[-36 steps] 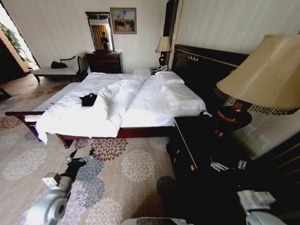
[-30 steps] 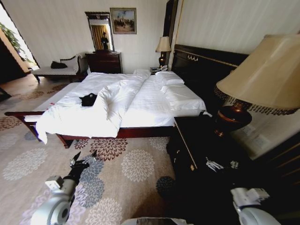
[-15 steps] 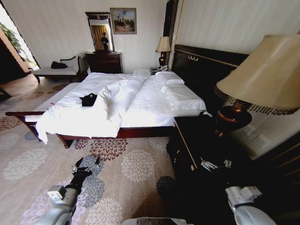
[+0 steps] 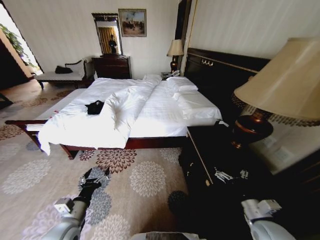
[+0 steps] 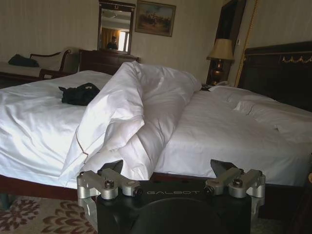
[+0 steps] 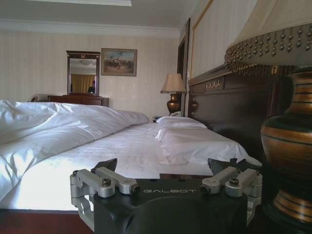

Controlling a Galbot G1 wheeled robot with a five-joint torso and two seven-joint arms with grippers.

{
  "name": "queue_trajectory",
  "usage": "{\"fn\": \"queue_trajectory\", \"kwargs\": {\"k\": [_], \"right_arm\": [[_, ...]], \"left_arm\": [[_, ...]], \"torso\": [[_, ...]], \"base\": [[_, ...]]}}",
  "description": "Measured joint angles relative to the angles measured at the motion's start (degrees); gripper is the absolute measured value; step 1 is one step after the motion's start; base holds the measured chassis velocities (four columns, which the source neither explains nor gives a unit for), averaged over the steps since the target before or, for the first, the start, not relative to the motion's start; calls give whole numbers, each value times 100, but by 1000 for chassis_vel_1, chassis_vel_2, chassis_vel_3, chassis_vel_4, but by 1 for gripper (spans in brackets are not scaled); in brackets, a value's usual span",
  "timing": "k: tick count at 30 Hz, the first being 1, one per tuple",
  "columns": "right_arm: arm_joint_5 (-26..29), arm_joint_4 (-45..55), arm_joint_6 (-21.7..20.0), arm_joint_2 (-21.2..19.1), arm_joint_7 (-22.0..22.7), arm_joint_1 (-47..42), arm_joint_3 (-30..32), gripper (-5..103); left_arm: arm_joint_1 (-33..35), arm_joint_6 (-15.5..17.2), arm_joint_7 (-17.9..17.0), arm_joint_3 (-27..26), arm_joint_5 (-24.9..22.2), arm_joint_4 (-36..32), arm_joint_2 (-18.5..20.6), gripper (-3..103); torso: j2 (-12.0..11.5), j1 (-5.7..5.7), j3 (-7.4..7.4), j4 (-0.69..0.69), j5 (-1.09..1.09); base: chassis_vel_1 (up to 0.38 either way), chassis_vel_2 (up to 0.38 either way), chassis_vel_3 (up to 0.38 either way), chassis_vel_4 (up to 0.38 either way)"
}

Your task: Fold the clothes on the bed.

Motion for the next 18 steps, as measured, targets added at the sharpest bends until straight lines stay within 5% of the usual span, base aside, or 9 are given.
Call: {"fn": "queue_trajectory", "kwargs": {"k": [18], "right_arm": [[-105,-8,24,40,-12,7,-66,100]], "left_arm": [[-55,-41,-8,51,155,-56,44,100]], "torso": [[-1,2,0,-1,0]], "base": [[-180,161,173,-170]]}}
